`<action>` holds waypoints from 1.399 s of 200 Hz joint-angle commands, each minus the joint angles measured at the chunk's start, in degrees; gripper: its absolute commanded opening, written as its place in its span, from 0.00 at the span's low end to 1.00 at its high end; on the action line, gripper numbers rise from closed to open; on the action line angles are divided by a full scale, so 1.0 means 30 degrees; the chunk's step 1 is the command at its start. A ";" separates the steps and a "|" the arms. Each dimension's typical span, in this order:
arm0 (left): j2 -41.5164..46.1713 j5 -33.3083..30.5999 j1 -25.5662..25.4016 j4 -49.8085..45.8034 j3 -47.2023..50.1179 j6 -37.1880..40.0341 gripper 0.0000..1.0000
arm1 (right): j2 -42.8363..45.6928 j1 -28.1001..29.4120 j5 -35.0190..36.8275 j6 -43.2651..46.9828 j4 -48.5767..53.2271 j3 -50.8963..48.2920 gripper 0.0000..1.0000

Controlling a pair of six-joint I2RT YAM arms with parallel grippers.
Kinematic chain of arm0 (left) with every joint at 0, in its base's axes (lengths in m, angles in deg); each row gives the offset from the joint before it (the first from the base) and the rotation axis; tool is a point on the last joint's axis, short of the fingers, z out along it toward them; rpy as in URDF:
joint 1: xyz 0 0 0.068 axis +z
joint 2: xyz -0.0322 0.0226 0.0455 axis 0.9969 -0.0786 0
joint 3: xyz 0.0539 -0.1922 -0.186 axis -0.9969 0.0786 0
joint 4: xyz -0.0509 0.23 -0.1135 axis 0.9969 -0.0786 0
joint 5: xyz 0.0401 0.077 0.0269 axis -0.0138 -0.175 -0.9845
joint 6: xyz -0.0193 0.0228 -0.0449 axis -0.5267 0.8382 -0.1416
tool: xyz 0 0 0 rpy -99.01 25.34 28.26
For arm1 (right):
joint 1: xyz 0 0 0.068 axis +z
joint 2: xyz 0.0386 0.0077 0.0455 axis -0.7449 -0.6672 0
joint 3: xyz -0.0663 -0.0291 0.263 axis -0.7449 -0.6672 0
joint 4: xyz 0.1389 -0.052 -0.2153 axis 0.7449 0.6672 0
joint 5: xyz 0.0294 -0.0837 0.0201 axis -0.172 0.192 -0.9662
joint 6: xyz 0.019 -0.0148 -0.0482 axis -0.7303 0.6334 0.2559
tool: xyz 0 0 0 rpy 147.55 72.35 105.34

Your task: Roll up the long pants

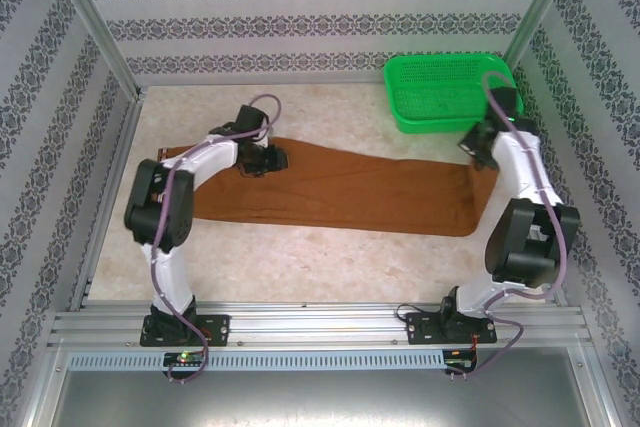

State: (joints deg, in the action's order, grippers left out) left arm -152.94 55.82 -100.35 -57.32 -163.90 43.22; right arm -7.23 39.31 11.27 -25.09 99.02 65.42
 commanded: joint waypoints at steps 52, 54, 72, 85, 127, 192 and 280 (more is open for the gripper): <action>0.8962 -0.1248 0.4561 0.2398 0.6031 -0.1075 0.45 | -0.3204 1.1933 0.0859 -0.1283 0.2171 0.8852 0.00; 0.8999 -0.1278 0.4582 0.2414 0.6116 -0.1077 0.45 | -0.3535 1.2232 0.0833 -0.1273 0.2278 0.9294 0.00; 0.9061 -0.1391 0.5054 0.2183 0.6723 -0.1223 0.45 | -0.7186 1.4856 0.0305 -0.1019 0.4032 1.4667 0.00; 0.9078 -0.1054 0.5566 0.2315 0.7241 -0.1312 0.44 | -1.0577 1.6491 -0.0090 -0.0665 0.5894 1.9904 0.00; 1.0149 -0.2069 0.7867 0.1801 0.8537 -0.1484 0.44 | -1.7941 1.8543 -0.3637 -0.2919 0.6285 2.8181 0.00; 1.0972 0.0345 0.8993 0.3088 0.9837 -0.0871 0.47 | -1.7826 1.8894 -0.7755 -0.3923 0.0469 2.2432 0.98; 0.6511 0.1102 0.8408 0.4321 0.8548 0.1059 0.51 | -0.7506 1.5222 -0.7364 -0.3393 -0.4071 0.7227 0.98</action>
State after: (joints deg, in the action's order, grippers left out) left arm -129.07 58.37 -74.40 -48.25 -134.81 42.81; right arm -35.34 87.75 -10.48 -35.34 92.77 95.70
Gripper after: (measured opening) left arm 0.512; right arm 0.977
